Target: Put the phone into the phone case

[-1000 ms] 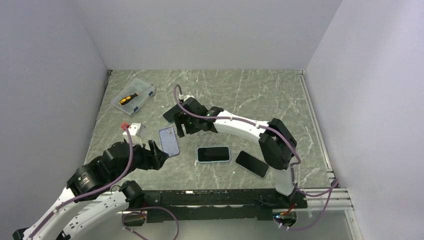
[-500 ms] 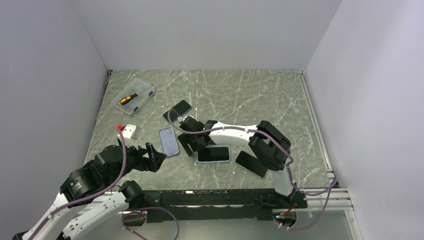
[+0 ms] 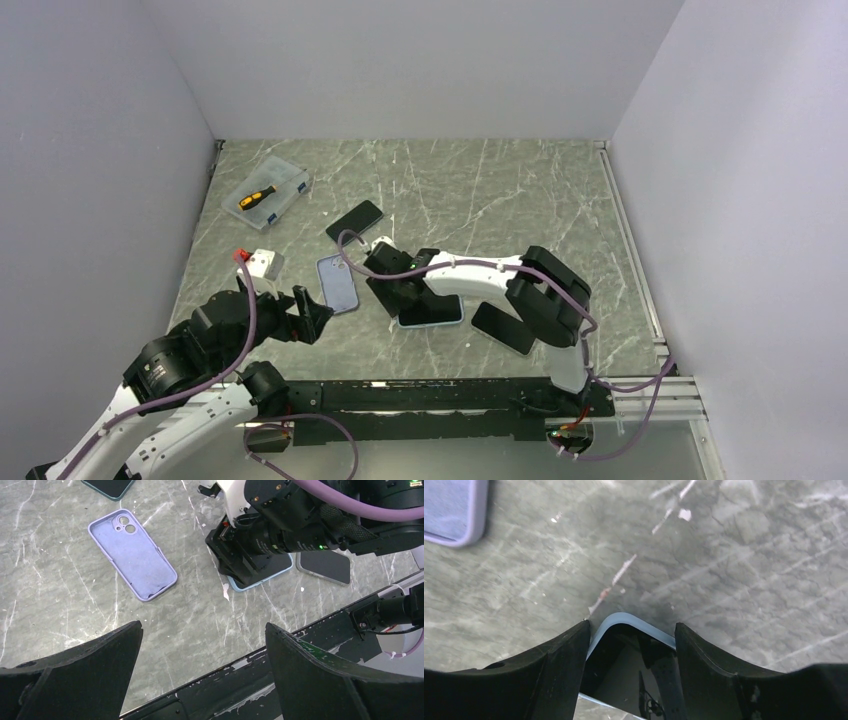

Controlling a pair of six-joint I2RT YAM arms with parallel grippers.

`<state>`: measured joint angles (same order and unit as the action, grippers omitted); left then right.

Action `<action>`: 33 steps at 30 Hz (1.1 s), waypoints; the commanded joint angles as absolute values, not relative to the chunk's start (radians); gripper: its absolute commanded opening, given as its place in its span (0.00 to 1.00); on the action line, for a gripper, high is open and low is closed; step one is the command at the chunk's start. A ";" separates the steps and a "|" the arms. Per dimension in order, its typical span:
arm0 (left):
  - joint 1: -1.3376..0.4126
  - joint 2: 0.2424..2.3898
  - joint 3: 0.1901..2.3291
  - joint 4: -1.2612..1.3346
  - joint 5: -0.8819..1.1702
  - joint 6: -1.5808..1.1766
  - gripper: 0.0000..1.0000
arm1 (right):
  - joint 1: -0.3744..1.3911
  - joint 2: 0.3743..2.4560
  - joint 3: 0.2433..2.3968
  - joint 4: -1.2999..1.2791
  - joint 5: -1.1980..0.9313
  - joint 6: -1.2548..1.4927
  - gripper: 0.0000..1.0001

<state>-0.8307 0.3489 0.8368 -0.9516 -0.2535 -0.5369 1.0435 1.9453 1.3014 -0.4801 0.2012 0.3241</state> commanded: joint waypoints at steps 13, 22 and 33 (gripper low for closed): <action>-0.830 0.357 0.829 -0.923 -0.279 -0.536 1.00 | 1.001 1.788 1.130 -0.534 0.364 0.323 0.58; -0.829 0.387 0.832 -0.923 -0.276 -0.535 0.99 | 0.864 1.652 0.993 -0.509 0.330 0.323 0.58; -0.830 0.432 0.840 -0.931 -0.285 -0.535 0.99 | 0.834 1.589 1.135 -0.528 0.259 0.321 0.68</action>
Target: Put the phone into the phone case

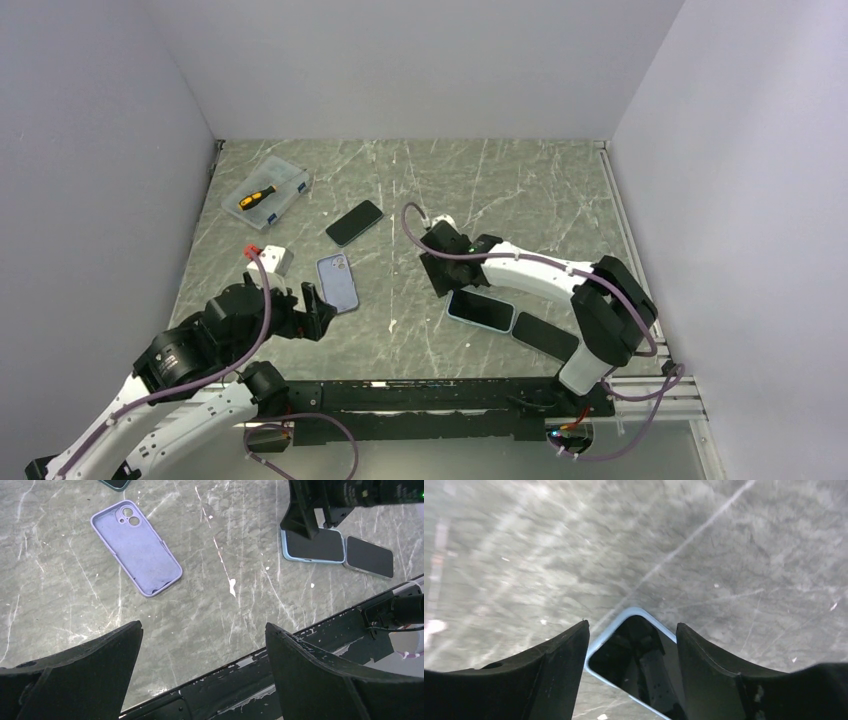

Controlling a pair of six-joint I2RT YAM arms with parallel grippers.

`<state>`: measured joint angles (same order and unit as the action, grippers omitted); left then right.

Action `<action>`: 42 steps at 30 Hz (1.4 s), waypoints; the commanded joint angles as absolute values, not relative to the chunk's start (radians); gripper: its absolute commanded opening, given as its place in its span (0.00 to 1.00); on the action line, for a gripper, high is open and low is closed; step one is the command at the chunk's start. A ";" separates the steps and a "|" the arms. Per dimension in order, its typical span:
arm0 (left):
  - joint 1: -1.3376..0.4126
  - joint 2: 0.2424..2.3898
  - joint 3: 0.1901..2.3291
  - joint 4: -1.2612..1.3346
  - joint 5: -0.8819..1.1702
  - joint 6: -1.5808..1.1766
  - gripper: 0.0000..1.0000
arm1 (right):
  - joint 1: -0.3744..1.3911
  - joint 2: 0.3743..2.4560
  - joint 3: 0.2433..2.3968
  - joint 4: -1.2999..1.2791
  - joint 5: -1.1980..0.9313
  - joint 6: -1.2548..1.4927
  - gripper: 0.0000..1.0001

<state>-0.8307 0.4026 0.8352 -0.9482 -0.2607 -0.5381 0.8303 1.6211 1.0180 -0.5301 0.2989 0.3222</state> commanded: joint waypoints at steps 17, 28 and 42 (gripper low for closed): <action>-0.828 0.390 0.818 -0.923 -0.308 -0.557 0.99 | 0.928 1.911 1.531 -0.388 0.105 0.492 0.62; -0.828 0.387 0.813 -0.920 -0.305 -0.560 0.99 | 0.982 2.154 1.785 -0.412 0.134 0.517 0.53; -0.828 0.368 0.809 -0.913 -0.298 -0.556 0.99 | 1.017 2.337 1.985 -0.511 0.205 0.496 0.43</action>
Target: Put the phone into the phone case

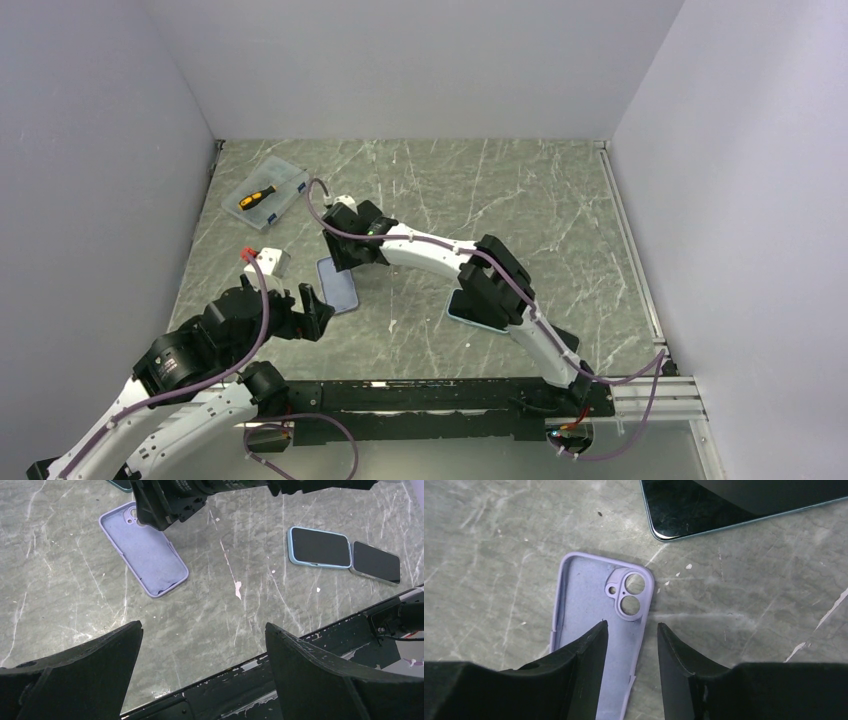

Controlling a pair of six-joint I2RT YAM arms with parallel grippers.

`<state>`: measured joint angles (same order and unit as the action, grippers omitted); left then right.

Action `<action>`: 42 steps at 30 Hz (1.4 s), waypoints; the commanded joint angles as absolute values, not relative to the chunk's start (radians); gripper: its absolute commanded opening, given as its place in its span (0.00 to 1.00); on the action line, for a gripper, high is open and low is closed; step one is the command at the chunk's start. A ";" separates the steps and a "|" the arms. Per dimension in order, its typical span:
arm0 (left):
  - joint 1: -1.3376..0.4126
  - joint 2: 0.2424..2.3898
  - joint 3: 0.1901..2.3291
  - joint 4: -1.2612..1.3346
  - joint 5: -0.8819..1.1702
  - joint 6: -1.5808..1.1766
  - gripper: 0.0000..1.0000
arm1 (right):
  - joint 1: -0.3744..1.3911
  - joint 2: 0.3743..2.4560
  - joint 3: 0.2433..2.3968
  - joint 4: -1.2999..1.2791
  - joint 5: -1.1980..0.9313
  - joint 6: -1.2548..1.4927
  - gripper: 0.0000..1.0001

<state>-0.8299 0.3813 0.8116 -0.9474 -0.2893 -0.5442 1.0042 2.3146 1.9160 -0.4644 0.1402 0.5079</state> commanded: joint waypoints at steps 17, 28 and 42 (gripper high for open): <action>-0.828 0.363 0.807 -0.910 -0.294 -0.556 0.99 | 1.047 2.385 1.983 -0.570 0.240 0.451 0.12; -0.828 0.368 0.808 -0.912 -0.300 -0.558 0.99 | 1.049 2.189 1.767 -0.497 0.268 0.310 0.00; -0.822 0.381 0.808 -0.914 -0.303 -0.561 0.99 | 1.031 1.869 1.319 -0.360 0.081 -0.111 0.00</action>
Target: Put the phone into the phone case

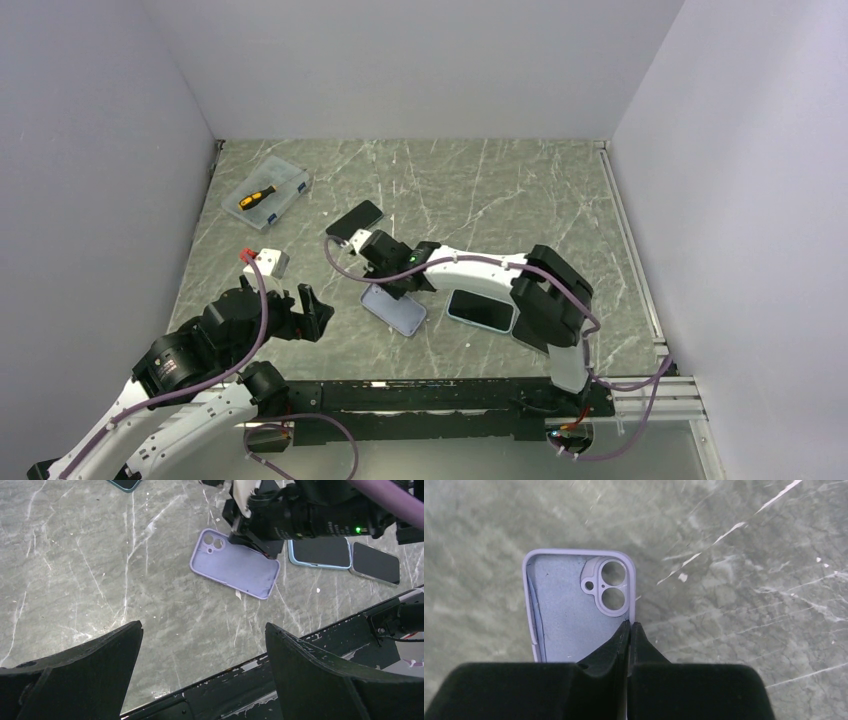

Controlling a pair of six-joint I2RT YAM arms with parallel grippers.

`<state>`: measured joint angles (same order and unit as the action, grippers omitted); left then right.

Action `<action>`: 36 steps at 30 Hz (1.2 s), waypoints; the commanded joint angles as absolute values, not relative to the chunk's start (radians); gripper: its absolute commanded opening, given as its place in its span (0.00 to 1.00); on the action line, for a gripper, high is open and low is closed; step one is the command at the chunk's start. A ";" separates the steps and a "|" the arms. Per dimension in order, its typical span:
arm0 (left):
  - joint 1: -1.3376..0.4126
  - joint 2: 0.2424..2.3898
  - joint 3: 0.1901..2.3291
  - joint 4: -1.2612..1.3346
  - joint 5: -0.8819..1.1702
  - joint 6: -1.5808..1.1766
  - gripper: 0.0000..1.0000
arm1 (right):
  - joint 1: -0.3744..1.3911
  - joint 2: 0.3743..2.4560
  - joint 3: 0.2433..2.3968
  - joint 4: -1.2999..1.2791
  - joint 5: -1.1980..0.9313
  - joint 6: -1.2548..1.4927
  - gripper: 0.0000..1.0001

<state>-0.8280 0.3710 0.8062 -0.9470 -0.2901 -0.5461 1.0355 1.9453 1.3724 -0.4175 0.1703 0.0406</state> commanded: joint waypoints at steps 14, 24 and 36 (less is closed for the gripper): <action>-0.821 0.364 0.807 -0.912 -0.306 -0.562 0.99 | 1.026 1.868 1.290 -0.463 -0.260 -0.409 0.00; -0.820 0.376 0.808 -0.913 -0.305 -0.559 0.99 | 1.025 1.904 1.332 -0.469 -0.243 -0.406 0.17; -0.821 0.445 0.840 -0.927 -0.337 -0.556 0.99 | 0.941 1.667 1.210 -0.323 -0.101 -0.242 0.57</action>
